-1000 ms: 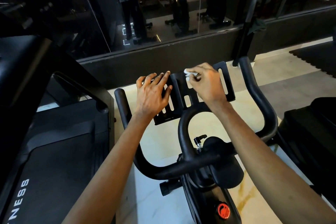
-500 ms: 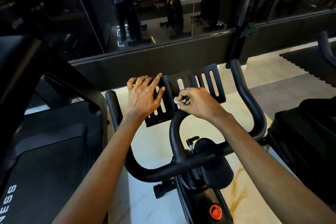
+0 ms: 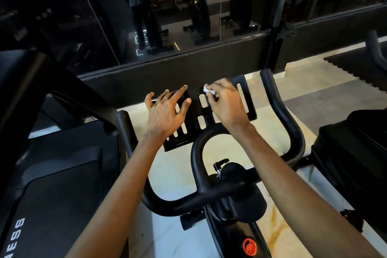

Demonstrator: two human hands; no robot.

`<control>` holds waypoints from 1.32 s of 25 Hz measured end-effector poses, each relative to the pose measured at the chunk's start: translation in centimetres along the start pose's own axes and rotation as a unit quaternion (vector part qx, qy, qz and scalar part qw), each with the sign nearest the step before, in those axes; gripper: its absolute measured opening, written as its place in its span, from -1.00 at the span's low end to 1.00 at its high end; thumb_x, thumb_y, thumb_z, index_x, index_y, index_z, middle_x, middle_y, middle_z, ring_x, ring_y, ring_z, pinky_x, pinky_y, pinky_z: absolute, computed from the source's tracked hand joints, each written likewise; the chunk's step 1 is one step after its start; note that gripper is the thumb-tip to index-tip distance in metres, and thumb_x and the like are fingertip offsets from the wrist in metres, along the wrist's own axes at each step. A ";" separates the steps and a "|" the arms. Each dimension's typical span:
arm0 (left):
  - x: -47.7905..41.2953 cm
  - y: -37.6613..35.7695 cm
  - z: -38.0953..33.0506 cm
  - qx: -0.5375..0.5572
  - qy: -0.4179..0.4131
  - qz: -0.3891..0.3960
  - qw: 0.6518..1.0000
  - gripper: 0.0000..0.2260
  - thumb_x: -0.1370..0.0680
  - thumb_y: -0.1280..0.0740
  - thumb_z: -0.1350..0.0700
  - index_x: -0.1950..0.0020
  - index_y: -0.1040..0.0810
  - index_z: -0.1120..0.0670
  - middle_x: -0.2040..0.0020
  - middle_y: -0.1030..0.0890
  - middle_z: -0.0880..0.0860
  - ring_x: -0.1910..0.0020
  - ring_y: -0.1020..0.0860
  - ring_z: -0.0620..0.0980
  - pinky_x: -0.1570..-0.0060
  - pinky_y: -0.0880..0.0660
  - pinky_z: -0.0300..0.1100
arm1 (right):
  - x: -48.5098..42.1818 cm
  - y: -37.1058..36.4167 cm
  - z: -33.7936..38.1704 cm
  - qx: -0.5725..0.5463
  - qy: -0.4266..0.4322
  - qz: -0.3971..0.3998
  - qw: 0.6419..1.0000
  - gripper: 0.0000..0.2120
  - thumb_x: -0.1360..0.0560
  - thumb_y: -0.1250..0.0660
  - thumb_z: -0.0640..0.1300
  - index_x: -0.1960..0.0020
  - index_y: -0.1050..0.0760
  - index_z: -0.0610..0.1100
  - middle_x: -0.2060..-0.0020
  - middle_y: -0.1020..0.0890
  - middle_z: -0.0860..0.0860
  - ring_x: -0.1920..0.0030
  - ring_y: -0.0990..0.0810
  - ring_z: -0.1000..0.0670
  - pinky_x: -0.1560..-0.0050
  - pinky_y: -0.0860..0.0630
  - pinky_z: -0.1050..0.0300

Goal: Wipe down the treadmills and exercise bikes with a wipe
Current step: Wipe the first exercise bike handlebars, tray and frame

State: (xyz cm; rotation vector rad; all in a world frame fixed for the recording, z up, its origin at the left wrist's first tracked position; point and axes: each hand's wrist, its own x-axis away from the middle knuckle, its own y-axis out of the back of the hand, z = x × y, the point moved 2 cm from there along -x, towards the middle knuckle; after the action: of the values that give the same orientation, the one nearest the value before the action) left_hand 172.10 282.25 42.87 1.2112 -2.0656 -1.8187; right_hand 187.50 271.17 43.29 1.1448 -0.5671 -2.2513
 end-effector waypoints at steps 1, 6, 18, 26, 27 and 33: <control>-0.1 -0.1 -0.3 0.014 0.001 0.007 1.000 -0.57 -0.69 -0.09 -0.17 -0.55 -0.31 -0.12 -0.41 -0.52 0.06 -0.51 -0.33 0.03 -0.47 0.14 0.04 | 0.5 -0.1 -0.1 -0.001 -0.002 0.004 1.000 -0.78 -0.54 -0.37 -0.27 -0.17 -0.65 -0.19 -0.02 -0.60 -0.07 0.03 -0.62 -0.04 -0.04 -0.57 0.18; -0.9 -0.3 -1.6 0.041 -0.011 -0.009 0.999 -0.62 -0.65 -0.23 -0.04 -0.49 -0.41 -0.11 -0.35 -0.53 -0.01 -0.32 -0.48 -0.04 -0.46 0.01 0.02 | 2.8 1.9 -1.4 -0.018 -0.040 0.098 0.994 -0.80 -0.47 -0.43 -0.28 -0.06 -0.71 -0.12 0.09 -0.64 0.02 0.16 -0.61 0.08 0.07 -0.42 0.41; -2.1 -3.5 -4.5 0.040 -0.003 -0.016 0.999 -0.60 -0.67 -0.21 -0.11 -0.52 -0.33 -0.21 -0.29 -0.46 0.02 -0.29 -0.39 0.04 -0.39 -0.11 0.05 | -0.6 1.1 -4.3 -0.171 -0.115 0.026 0.978 -0.79 -0.54 -0.39 -0.22 -0.11 -0.67 -0.02 0.03 -0.67 0.22 0.04 -0.59 0.37 -0.05 -0.43 0.48; -2.0 -4.7 -4.6 0.038 0.018 -0.081 0.996 -0.62 -0.62 -0.22 -0.22 -0.43 -0.46 -0.21 -0.17 -0.49 -0.06 -0.26 -0.42 0.01 -0.44 0.01 -0.10 | 3.1 2.3 -7.8 -0.202 -0.163 0.137 0.956 -0.81 -0.44 -0.48 -0.25 0.00 -0.72 -0.03 0.10 -0.74 0.13 0.07 -0.68 0.23 -0.12 -0.58 0.24; -1.9 -4.7 -4.6 0.036 0.020 -0.085 0.996 -0.61 -0.62 -0.22 -0.23 -0.43 -0.46 -0.20 -0.17 -0.48 -0.07 -0.26 -0.42 0.01 -0.44 0.09 -0.18 | 3.4 2.7 -8.1 -0.206 -0.172 0.163 0.949 -0.82 -0.44 -0.49 -0.24 0.01 -0.73 -0.03 0.12 -0.74 0.13 0.09 -0.68 0.24 -0.11 -0.59 0.24; -1.9 -4.8 -4.8 0.042 0.026 -0.095 0.994 -0.60 -0.61 -0.25 -0.24 -0.43 -0.48 -0.19 -0.16 -0.47 -0.07 -0.24 -0.43 -0.02 -0.37 0.04 -0.27 | 0.4 2.0 -8.3 -0.273 -0.189 0.057 0.942 -0.86 -0.48 -0.48 -0.11 -0.03 -0.72 0.03 0.13 -0.73 0.20 0.04 -0.67 0.24 -0.16 -0.59 0.13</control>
State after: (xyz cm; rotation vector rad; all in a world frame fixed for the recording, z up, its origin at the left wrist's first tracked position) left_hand 178.36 280.01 40.64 1.5099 -2.0812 -1.7686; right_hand 194.70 268.38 39.65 0.3979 -0.1185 -2.3223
